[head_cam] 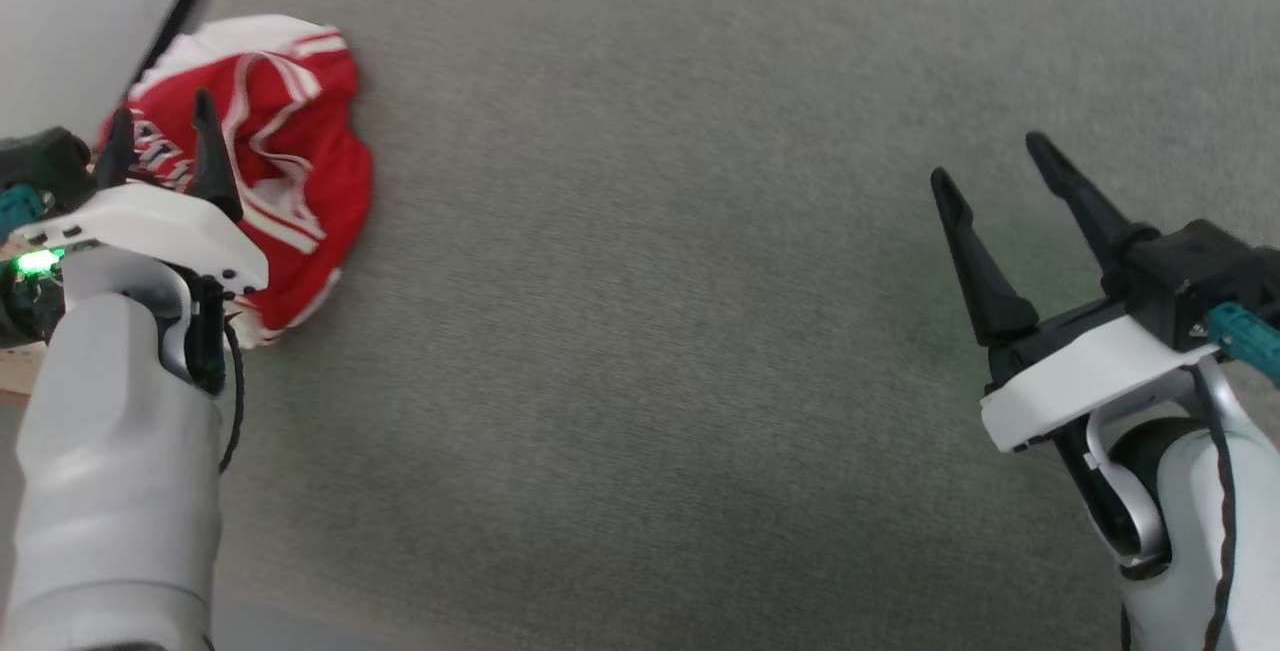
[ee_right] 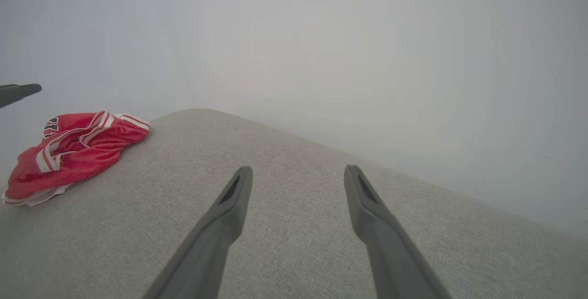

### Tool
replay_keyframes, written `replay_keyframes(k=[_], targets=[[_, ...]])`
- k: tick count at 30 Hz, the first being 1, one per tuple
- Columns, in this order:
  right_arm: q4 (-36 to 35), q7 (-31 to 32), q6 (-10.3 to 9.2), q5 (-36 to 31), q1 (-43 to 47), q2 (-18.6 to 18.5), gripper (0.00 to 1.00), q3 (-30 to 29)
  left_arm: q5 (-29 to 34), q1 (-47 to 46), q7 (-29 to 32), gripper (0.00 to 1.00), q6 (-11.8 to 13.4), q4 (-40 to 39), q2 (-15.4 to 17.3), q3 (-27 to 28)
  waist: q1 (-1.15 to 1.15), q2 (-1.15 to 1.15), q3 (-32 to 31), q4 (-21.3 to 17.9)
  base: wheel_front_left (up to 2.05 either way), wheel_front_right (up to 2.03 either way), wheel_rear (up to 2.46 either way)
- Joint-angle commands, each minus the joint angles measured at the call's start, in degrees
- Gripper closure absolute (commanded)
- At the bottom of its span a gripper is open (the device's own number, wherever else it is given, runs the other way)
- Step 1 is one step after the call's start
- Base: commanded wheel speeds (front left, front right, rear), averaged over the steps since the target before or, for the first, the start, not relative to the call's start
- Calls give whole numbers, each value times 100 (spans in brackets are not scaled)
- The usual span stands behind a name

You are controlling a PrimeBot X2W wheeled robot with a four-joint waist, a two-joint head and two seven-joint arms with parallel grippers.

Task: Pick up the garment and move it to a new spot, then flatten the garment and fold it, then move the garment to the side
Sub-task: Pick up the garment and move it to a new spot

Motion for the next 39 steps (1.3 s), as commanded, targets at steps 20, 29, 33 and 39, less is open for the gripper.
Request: replay_keyframes(k=[20, 29, 33, 39], targets=[[-1024, 731, 1, 7, -193, -262, 0, -50, -477, -736, 2950, 0, 447, 2175, -100, 126, 0, 0, 1124, -518, 0, 0, 0], [-959, 681, 1, 54, -234, -208, 0, -175, -291, -1045, 2398, 100, 292, 1924, 315, -111, 0, 0, 1001, -439, 0, 0, 0], [-821, 522, 1, 82, -153, -133, 0, -298, -185, -1340, 1882, 100, 180, 1723, 540, -266, 0, 0, 764, -355, 0, 0, 0], [-563, 261, 1, 139, 17, 28, 0, -420, 94, -1565, 1245, 100, 51, 1505, 796, -608, 0, 0, 267, -220, 0, 0, 0]])
